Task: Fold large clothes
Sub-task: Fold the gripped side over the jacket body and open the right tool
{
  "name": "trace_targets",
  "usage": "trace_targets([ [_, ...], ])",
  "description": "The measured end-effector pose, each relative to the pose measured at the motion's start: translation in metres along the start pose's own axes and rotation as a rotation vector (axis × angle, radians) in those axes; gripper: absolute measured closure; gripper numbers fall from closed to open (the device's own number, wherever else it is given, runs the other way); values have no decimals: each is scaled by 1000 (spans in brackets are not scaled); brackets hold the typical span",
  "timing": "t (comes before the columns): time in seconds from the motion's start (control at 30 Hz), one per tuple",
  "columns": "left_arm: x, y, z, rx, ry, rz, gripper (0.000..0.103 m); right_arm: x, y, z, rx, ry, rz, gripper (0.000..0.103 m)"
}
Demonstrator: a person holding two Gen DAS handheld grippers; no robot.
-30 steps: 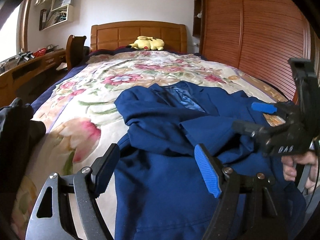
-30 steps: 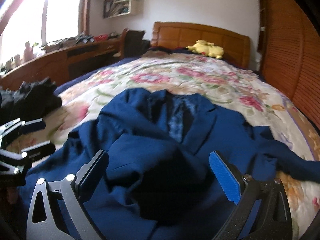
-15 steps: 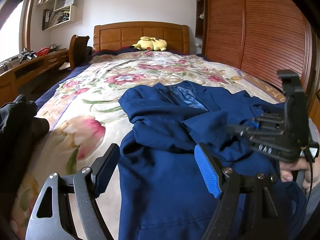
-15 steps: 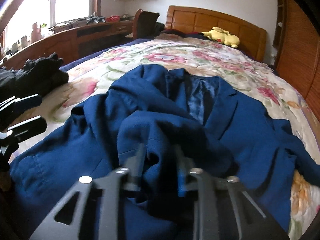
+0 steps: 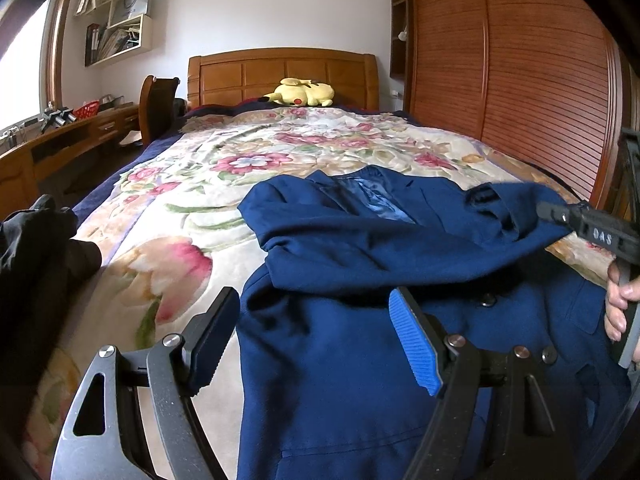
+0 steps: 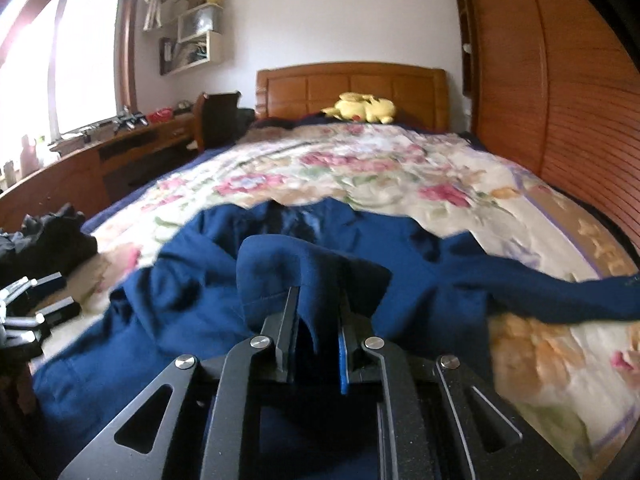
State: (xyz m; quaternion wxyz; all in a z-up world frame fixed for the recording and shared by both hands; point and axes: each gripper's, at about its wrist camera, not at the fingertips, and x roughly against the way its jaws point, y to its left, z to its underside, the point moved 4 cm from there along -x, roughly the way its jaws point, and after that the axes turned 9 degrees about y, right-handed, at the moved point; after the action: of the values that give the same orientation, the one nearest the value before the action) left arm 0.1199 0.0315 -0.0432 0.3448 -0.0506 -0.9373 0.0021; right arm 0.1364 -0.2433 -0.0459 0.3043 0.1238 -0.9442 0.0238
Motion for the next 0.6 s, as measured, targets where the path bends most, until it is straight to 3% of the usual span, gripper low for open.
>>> trace_targets([
  [0.07, 0, 0, 0, -2, 1, -1, 25, -1, -2, 10, 3, 33, 5, 90],
  [0.17, 1, -1, 0, -9, -2, -9, 25, 4, -1, 17, 24, 53, 40, 81],
  [0.23, 3, -1, -1, -14, -6, -14, 25, 12, -7, 17, 28, 49, 70, 65],
  [0.33, 4, -4, -2, -18, -12, -20, 25, 28, -11, 17, 13, 23, 88, 57],
  [0.6, 11, -18, -4, -20, -32, 4, 25, 37, -3, 15, 30, -14, 15, 55],
])
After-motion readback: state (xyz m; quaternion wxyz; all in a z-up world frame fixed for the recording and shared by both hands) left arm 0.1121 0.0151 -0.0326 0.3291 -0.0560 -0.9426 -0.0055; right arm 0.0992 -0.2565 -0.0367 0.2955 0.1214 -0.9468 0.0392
